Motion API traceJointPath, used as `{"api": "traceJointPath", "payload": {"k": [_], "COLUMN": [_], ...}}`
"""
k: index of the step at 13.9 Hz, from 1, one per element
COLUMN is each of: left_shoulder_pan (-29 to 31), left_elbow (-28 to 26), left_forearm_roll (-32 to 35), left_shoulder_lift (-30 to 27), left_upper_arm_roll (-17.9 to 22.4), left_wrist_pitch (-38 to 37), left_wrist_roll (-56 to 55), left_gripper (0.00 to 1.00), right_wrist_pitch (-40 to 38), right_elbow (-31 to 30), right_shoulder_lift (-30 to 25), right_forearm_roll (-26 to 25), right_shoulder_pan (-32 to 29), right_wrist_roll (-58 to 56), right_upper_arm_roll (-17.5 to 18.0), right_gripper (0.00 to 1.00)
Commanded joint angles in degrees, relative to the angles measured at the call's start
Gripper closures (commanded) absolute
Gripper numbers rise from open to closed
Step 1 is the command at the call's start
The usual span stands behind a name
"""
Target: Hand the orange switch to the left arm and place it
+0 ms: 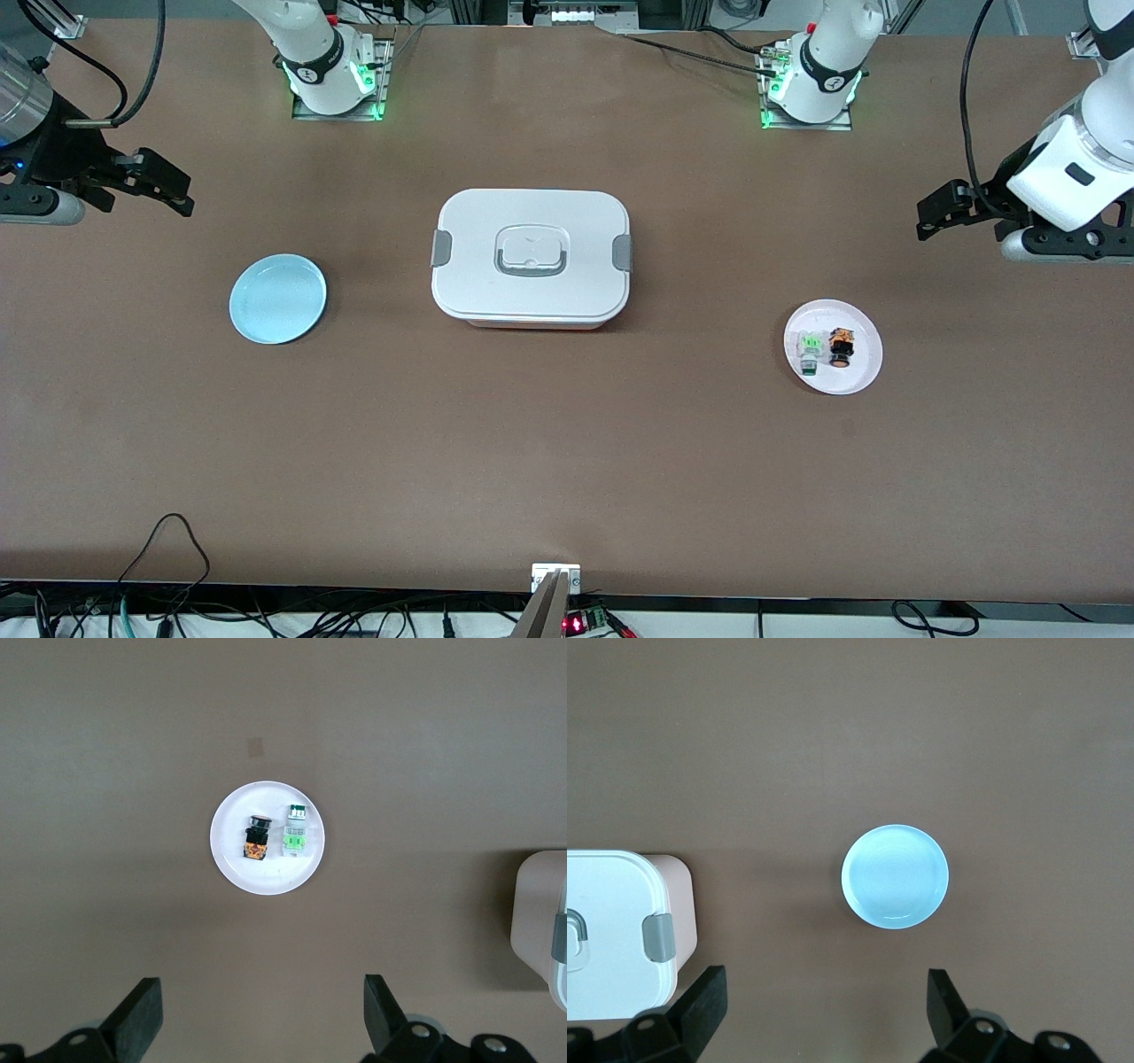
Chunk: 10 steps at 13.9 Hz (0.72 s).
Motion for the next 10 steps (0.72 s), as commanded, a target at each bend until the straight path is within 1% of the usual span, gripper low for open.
{"api": "traceJointPath", "payload": {"k": [1, 10], "left_shoulder_pan": [-0.78, -0.25], "left_elbow": [-2.4, -1.96], "left_forearm_roll": [-1.08, -1.17], "left_shoulder_lift": [-2.66, -2.39], "left_upper_arm_roll": [0.91, 1.35], "left_wrist_pitch": [1.52, 1.52], "left_wrist_roll": [0.77, 1.13], "left_gripper": [0.0, 0.0], "right_wrist_pitch": [-0.8, -0.71], "right_elbow": [1.04, 1.04], "right_shoulder_lift": [0.14, 0.14], "right_forearm_roll": [-0.03, -0.03], "right_shoulder_pan": [-0.51, -0.51], "right_wrist_roll": [0.14, 0.13], "right_upper_arm_roll": [0.32, 0.4], "right_gripper": [0.0, 0.0]}}
